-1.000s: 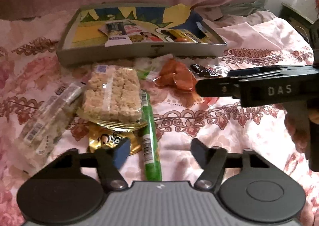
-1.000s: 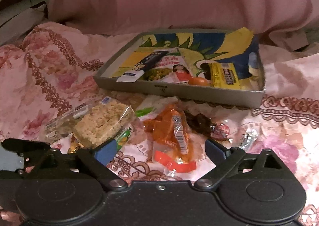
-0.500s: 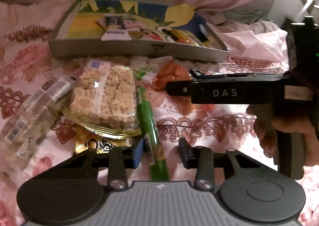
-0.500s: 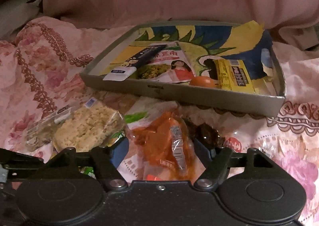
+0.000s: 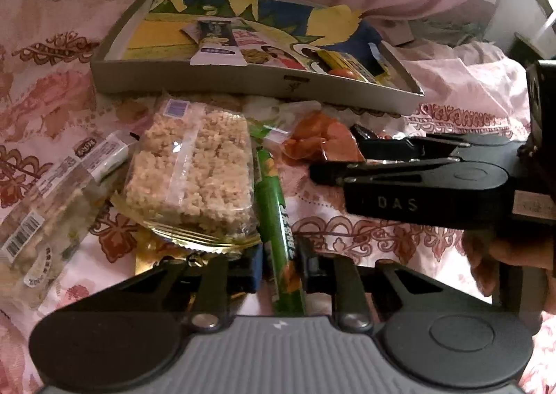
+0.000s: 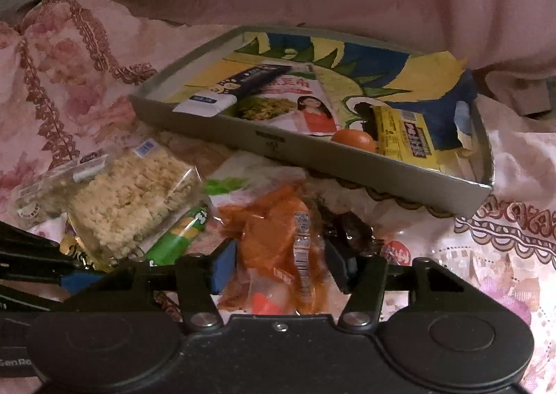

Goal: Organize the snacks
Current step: 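Grasp the green stick with the left gripper while the right grasps the orange jerky pouch, then carry the green stick and orange pouch with both grippers over the tray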

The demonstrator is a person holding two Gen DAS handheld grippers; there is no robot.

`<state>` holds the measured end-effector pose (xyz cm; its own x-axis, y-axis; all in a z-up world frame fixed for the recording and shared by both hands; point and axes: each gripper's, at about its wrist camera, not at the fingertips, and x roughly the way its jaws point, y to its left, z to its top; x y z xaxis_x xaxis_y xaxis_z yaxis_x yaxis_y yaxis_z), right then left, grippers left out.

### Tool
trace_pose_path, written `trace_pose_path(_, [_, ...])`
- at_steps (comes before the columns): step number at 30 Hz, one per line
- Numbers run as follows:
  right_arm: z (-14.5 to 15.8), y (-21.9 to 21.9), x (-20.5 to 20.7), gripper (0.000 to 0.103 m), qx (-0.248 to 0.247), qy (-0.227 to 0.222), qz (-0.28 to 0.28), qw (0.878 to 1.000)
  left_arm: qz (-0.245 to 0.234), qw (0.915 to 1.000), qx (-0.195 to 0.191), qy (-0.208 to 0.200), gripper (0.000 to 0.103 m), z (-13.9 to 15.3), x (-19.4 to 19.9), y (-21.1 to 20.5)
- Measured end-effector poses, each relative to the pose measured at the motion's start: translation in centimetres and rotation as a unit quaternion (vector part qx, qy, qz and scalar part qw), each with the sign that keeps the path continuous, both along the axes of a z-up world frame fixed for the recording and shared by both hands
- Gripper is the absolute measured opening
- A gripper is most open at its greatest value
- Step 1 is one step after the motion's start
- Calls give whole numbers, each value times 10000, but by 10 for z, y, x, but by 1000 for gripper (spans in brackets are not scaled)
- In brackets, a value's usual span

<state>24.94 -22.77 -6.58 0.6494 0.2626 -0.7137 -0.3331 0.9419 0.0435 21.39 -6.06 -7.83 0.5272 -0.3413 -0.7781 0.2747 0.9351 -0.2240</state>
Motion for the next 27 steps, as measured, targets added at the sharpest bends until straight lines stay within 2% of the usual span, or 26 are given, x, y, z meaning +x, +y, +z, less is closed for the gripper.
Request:
trace_pose_path(2, [-1,-1,-1,58,16,-15,0,10000,25,10000,41,7,22,2,-2,-2])
trace_pose_path(5, [-4,1,-1,67,-12,-65,102,9999,67,10000,1,14,21,1,-2,-1])
trace_pose_path(7, [-5,5,-4,62,-131,-157,137,9997,89,9999,-46,32,21,1,-1,1])
trace_pose_path(8, [-6,8,-5,54,-275,-231,131,9993,94,9999,-64,36,21,0,0,2])
trace_pose_path(11, [-3,10,-9,43,-400,-299,105,9987,88,9999,-48,-1,21,1,-2,1])
trace_pose_path(17, [3,14,-25,41,-596,-308,152,9976,109,9999,-113,27,20,6,-7,2])
trace_pose_path(22, [18,10,-44,41,-661,-394,144,9969,128,9993,-342,42,19,15,-12,5])
trace_pose_path(27, [41,2,-60,41,-658,-701,5,9954,231,9973,-696,-50,19,32,-20,16])
